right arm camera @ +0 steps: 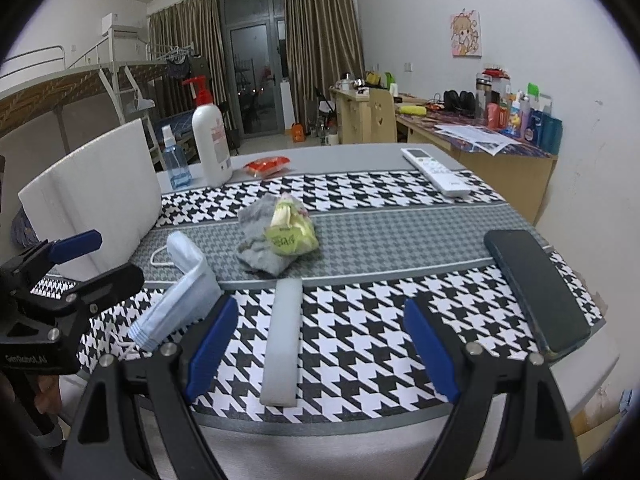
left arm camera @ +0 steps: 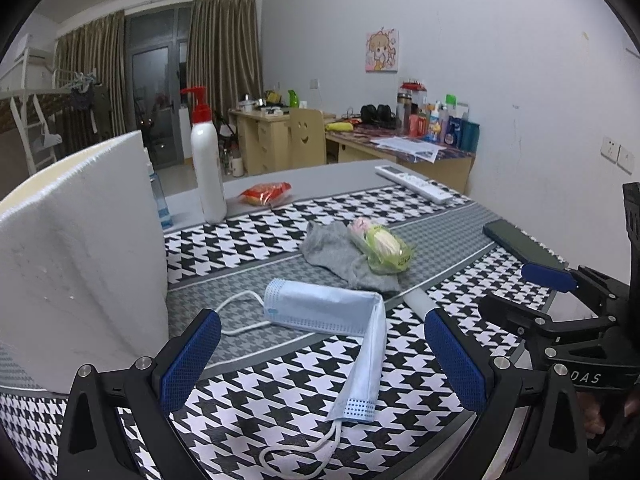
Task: Organize soft objects
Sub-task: 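Lower the left tool onto the blue mask while the right tool reaches the white foam strip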
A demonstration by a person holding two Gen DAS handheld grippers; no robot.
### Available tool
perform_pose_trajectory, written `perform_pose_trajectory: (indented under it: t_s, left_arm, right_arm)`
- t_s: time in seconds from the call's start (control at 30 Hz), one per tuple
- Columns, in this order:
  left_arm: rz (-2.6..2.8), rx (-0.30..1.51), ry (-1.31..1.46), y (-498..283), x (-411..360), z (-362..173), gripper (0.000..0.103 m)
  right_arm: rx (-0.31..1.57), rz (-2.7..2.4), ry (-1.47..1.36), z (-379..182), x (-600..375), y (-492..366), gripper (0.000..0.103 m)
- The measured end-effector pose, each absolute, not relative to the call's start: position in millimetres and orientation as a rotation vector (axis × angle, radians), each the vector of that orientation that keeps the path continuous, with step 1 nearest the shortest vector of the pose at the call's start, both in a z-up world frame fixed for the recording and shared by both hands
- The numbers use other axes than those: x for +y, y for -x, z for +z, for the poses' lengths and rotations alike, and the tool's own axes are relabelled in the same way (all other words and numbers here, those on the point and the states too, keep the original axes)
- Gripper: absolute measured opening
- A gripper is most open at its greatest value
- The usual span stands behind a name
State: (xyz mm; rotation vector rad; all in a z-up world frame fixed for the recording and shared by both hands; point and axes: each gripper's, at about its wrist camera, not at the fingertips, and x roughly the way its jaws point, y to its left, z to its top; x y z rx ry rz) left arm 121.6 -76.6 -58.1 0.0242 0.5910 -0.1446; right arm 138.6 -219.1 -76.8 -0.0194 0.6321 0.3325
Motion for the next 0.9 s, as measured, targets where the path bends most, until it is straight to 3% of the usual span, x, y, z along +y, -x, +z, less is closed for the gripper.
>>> perform_pose_trajectory:
  t_s: [0.43,0.57,0.73,0.9]
  left_arm:
    - [-0.150,0.670,-0.051,-139,-86,-76,0.101]
    - [-0.165,0.703,-0.052,-145,-88,-81,0.091]
    - [-0.179,0.737,-0.035,-152,-88,-87,0.088]
    - [-0.195,0.756,-0.049,-155,-92,-88,0.077]
  right_arm:
    - [0.674,0.340,0.028,-89,-220,-147,0.088]
    - [0.684,0.335,0.019,-91,-223,-150,0.088]
    - [0.693,0.347,0.018,-95,-223,-152,0.088]
    - [0.703,0.353,0.022,-98,-221,-154,0.088]
